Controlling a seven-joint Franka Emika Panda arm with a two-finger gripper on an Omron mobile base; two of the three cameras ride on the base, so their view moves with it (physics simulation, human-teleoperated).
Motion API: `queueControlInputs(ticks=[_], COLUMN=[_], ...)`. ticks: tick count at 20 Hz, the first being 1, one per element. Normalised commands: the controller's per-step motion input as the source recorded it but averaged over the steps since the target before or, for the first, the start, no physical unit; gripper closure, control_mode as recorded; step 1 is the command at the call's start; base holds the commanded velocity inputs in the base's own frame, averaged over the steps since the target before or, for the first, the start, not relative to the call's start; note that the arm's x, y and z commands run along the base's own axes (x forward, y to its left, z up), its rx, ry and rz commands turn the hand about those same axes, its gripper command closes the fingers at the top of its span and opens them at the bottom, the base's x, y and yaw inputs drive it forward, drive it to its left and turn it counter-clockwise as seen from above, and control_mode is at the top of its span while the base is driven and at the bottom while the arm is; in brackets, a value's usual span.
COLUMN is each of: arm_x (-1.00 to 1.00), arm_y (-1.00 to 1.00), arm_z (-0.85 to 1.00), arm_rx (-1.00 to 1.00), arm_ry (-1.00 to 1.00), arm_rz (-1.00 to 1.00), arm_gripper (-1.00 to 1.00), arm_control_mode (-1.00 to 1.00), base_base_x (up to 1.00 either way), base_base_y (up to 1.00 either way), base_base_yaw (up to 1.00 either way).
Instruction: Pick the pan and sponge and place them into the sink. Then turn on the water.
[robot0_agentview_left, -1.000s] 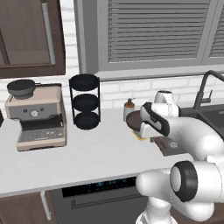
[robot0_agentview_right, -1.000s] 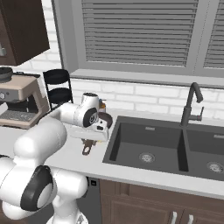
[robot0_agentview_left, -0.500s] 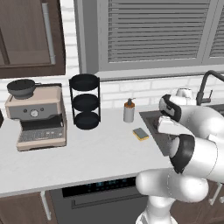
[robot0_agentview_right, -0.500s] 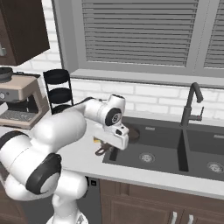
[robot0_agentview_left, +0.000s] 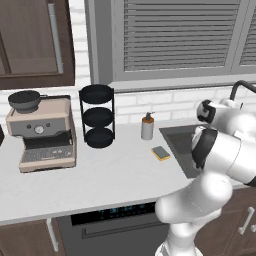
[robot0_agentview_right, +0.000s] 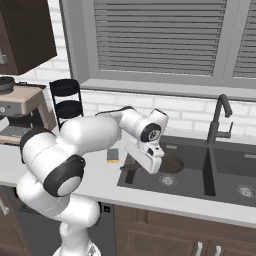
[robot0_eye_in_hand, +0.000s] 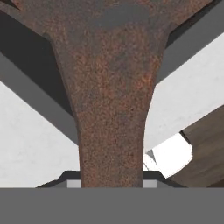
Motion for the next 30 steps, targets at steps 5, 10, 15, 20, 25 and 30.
queueControlInputs(ticks=[5,10,15,20,25,30], arm_x=[0.54,0.58,0.55,0.29,0.25,0.16], arm_y=[-0.07,0.00,-0.05,-0.17,-0.19,-0.09], arm_z=[-0.03,-0.29,-0.47,-0.63,-0.52,-0.58], arm_rx=[0.00,0.00,0.00,0.00,0.00,0.00], arm_ry=[0.00,0.02,0.00,0.00,0.00,0.00], arm_rz=[-0.10,0.04,0.08,0.05,0.05,0.05], arm_gripper=[1.00,1.00,1.00,1.00,1.00,1.00], arm_control_mode=[-1.00,-1.00,-1.00,-1.00,-1.00,-1.00], base_base_x=[0.00,0.00,0.00,0.00,0.00,0.00], base_base_y=[0.00,0.00,0.00,0.00,0.00,0.00], base_base_yaw=[0.00,0.00,0.00,0.00,0.00,0.00])
